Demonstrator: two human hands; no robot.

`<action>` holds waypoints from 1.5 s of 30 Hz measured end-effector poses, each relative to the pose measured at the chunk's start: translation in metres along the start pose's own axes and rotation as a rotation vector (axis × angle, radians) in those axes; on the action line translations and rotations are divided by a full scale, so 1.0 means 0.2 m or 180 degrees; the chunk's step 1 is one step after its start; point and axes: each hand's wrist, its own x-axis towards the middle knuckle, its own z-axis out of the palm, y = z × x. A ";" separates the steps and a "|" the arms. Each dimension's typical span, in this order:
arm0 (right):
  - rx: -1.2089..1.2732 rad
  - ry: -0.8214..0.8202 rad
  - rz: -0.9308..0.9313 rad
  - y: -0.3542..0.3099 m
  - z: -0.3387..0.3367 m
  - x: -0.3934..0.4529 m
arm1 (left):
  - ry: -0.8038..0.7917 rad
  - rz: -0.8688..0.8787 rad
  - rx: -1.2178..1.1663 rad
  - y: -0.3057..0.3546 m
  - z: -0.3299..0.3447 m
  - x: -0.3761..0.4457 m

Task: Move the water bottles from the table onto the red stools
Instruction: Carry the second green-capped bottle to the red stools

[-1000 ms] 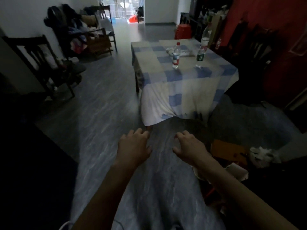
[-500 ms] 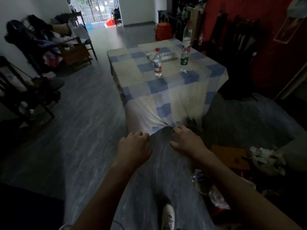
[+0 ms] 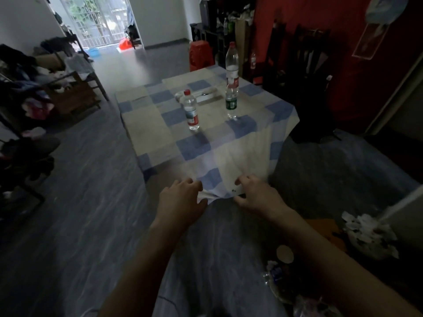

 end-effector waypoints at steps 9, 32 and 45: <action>0.0052 -0.0151 0.0234 0.16 -0.09 0.45 | -0.0071 0.0221 -0.0228 -0.02 0.12 0.58; 0.0146 -0.0135 0.0646 0.46 -0.28 1.96 | -0.0611 0.0436 -0.0273 -0.17 0.31 2.25; 0.0208 -0.0317 0.0340 0.86 -0.50 2.79 | -0.0659 0.0044 -0.0423 -0.05 0.38 3.07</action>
